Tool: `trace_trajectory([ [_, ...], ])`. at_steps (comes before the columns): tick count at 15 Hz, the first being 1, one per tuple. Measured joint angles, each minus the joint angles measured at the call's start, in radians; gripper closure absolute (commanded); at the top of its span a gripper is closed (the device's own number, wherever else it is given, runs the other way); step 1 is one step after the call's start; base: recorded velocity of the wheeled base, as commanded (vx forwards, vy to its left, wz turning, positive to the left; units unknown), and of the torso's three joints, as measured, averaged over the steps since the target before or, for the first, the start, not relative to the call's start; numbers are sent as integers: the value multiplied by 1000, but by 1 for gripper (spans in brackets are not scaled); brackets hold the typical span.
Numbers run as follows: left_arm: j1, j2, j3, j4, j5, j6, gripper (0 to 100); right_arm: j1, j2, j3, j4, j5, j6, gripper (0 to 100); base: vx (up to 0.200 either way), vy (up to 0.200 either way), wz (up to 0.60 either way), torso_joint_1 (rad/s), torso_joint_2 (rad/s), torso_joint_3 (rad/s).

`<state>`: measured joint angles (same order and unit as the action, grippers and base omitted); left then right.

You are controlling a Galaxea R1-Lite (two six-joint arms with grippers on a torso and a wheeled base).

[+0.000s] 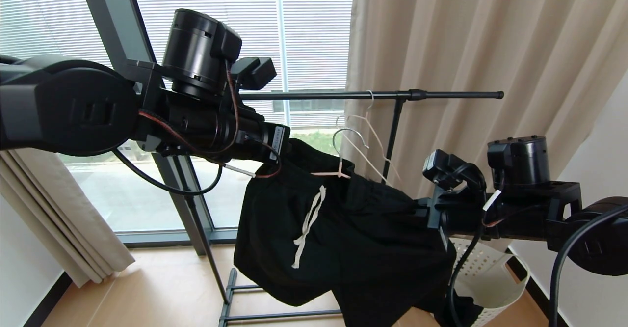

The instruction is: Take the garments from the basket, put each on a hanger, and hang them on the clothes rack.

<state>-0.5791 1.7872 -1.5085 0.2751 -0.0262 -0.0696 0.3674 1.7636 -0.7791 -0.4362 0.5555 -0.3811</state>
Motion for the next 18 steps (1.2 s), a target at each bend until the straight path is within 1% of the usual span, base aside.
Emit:
trace_trajectory([
  [2, -20, 0, -6, 2, 0, -1, 100, 7, 10, 1, -31, 0, 27, 100, 0, 0, 0, 0, 0, 0],
  [4, -35, 0, 5, 2, 7, 0, 100, 9, 18, 4, -83, 0, 78, 100, 0, 0, 0, 0, 0, 0],
  [5, -36, 0, 14, 2, 27, 1, 100, 9, 19, 10, -107, 1, 97, 100, 0, 0, 0, 0, 0, 0],
  [7, -33, 0, 24, 1, 35, 1, 100, 9, 18, 20, -164, 3, 139, 100, 0, 0, 0, 0, 0, 0],
  [10, -35, -3, 40, 0, 40, 5, 100, 10, 19, 25, -191, 4, 190, 100, 0, 0, 0, 0, 0, 0],
  [12, -37, -8, 66, -2, 59, 7, 100, 10, 19, 26, -210, 6, 210, 100, 0, 0, 0, 0, 0, 0],
  [14, -42, -13, 85, -5, 65, 7, 100, 11, 18, 26, -230, 11, 254, 100, 0, 0, 0, 0, 0, 0],
  [15, -48, -14, 92, -5, 70, 7, 100, 18, 18, 26, -258, 11, 296, 100, 0, 0, 0, 0, 0, 0],
  [17, -56, -16, 101, -6, 85, 7, 100, 26, 18, 26, -297, 13, 344, 100, 0, 0, 0, 0, 0, 0],
  [18, -64, -16, 110, -6, 92, 7, 100, 29, 18, 31, -341, 30, 381, 100, 0, 0, 0, 0, 0, 0],
])
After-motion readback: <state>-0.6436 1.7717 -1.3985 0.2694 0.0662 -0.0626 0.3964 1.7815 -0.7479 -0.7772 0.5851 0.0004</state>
